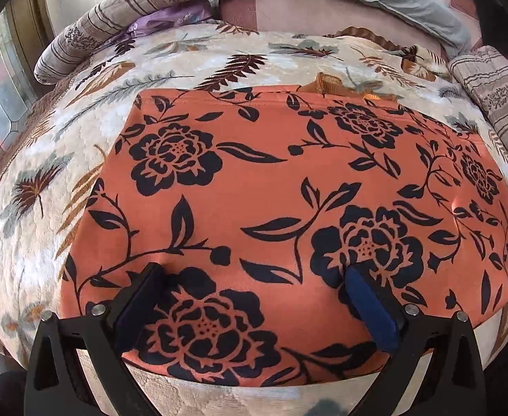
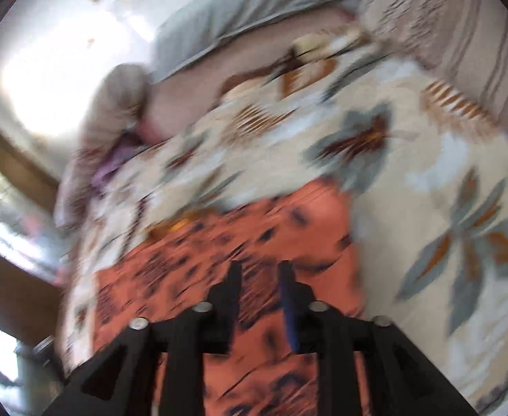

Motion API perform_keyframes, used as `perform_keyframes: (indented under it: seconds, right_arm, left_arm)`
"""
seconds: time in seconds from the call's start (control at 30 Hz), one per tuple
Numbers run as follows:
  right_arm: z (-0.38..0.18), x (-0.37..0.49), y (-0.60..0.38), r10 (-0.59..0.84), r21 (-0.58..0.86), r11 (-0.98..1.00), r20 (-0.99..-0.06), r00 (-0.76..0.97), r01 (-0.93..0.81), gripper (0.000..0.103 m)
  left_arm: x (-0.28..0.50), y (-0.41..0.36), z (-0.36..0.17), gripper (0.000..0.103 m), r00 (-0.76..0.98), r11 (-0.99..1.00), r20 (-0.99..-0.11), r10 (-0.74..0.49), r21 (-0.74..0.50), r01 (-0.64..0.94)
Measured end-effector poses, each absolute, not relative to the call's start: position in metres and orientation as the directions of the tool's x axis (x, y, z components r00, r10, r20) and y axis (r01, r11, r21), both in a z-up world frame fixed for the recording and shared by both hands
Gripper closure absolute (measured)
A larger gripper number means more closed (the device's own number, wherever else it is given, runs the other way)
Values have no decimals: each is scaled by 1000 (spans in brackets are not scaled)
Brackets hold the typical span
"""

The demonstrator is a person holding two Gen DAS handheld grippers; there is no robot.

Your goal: Fold small clothes

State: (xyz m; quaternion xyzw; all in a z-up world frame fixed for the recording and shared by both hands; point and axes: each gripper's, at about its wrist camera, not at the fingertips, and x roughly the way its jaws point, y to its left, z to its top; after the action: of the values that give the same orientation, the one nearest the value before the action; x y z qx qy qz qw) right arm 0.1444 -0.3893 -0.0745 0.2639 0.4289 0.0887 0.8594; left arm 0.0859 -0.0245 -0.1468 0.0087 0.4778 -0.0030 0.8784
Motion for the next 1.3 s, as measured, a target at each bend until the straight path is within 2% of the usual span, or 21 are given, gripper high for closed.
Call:
perform_keyframes:
  seconds: [0.03, 0.07, 0.1, 0.13, 0.17, 0.23, 0.27, 0.3, 0.33, 0.37, 0.43, 0.47, 0.5, 0.6, 0.77, 0.83, 0.9, 1.07, 1.17, 1.23, 1.3]
  right_arm:
    - [-88, 139, -382, 448, 577, 814, -690, 568, 59, 38]
    - [-103, 138, -379, 452, 578, 811, -712, 538, 83, 34]
    - [-119, 134, -384, 408, 545, 827, -749, 522, 135, 37]
    - [-134, 129, -397, 369, 532, 823, -769, 522, 201, 48]
    - [-141, 120, -414, 378, 587, 766, -741, 555, 262, 70]
    - [-132, 100, -427, 353, 633, 703, -706, 614, 323, 67]
    - [-121, 91, -423, 319, 618, 721, -698, 641, 314, 57]
    - [-112, 84, -415, 321, 617, 736, -679, 660, 277, 32]
    - [-108, 80, -403, 369, 636, 743, -651, 663, 210, 24]
    - [-107, 78, -392, 405, 638, 753, -643, 650, 162, 24]
    - [-126, 81, -389, 339, 554, 804, -726, 598, 216, 25]
    - [-140, 79, -399, 327, 572, 765, -740, 588, 296, 37]
    - [-142, 70, -410, 333, 630, 700, -705, 626, 337, 40]
    - [-115, 58, -398, 263, 592, 735, -698, 666, 330, 34]
    - [-104, 61, -370, 353, 594, 788, -654, 669, 164, 28]
    - [-133, 63, -387, 264, 520, 794, -763, 590, 316, 29]
    - [-136, 51, -405, 304, 636, 678, -699, 647, 369, 34]
    - [-105, 48, -381, 341, 623, 749, -654, 675, 225, 26]
    - [-139, 57, -392, 296, 566, 748, -751, 591, 345, 30]
    - [-134, 45, -404, 322, 663, 654, -681, 658, 365, 30]
    - [-117, 39, -399, 300, 636, 690, -687, 662, 347, 29]
  left_arm:
    - [84, -24, -142, 0, 548, 1000, -837, 1, 6, 7]
    - [82, -23, -137, 0, 553, 1000, -833, -13, -12, 5]
    - [80, -22, -132, 0, 561, 1000, -828, -30, -29, 11]
    - [77, -21, -127, 0, 567, 999, -823, -35, -31, 15]
    - [74, -21, -124, 0, 574, 1000, -818, -31, -25, 18]
    - [68, -17, -119, 0, 587, 1000, -810, -19, -15, 11]
    - [68, -15, -120, 0, 584, 1000, -812, -17, -20, 2]
    - [68, -14, -121, 0, 578, 1000, -816, -21, -29, -5]
    - [68, -12, -125, 0, 566, 999, -824, -24, -37, -12]
    - [69, -12, -128, 0, 554, 999, -832, -19, -36, -19]
    - [71, -12, -135, 0, 529, 999, -849, -10, -25, -23]
    - [71, -13, -136, 0, 521, 1000, -853, -5, -17, -19]
    - [70, -12, -135, 0, 526, 1000, -850, -1, -11, -17]
    - [68, -10, -132, 0, 541, 1000, -841, 4, -10, -22]
    - [68, -7, -128, 0, 547, 999, -837, -5, -21, -24]
    - [67, -6, -126, 0, 551, 999, -834, -10, -29, -26]
    - [65, -4, -124, 0, 560, 999, -828, -13, -30, -22]
    - [69, -3, -129, 0, 552, 999, -834, -13, -36, -31]
    - [71, -4, -131, 0, 545, 999, -838, -18, -40, -29]
    - [71, -3, -130, 0, 553, 999, -833, -12, -32, -27]
    - [73, -3, -131, 0, 552, 999, -834, -4, -28, -36]
